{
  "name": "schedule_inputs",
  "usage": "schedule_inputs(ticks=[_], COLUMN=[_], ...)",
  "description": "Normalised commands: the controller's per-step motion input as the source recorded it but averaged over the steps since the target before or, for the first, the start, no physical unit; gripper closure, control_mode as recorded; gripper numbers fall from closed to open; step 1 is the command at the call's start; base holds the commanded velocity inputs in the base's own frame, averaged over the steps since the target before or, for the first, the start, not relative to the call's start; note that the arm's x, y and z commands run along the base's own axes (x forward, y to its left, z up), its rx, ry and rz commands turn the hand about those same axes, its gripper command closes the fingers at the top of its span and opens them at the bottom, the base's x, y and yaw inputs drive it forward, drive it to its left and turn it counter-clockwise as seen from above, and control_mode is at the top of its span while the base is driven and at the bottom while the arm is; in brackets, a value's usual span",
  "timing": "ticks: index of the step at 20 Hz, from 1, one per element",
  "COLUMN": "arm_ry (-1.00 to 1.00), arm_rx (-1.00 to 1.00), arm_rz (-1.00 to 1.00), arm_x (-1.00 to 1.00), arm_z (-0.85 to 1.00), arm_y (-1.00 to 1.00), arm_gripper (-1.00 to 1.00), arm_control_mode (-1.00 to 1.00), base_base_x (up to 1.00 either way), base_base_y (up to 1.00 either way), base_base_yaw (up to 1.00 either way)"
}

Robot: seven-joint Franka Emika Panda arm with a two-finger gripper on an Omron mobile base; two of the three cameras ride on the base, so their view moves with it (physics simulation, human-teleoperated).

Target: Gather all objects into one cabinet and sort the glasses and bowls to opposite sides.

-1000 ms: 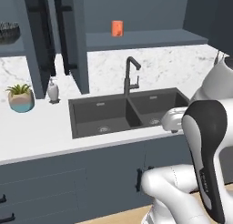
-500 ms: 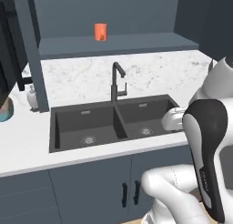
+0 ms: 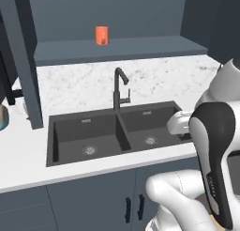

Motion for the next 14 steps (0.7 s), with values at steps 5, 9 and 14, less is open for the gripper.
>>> schedule_inputs(ticks=[5, 9, 14], arm_ry=[0.0, 0.0, 0.0], arm_rx=[0.0, 0.0, 0.0], arm_rz=[0.0, 0.0, 0.0], arm_x=[0.0, 0.0, 0.0], arm_z=[0.0, 0.0, 0.0], arm_y=[0.0, 0.0, 0.0], arm_gripper=[-1.0, -1.0, -1.0], arm_control_mode=[1.0, 1.0, 1.0], base_base_x=[0.17, 0.31, 0.52], base_base_y=[0.62, 0.46, 0.11], base_base_yaw=[0.0, -0.01, 0.0])
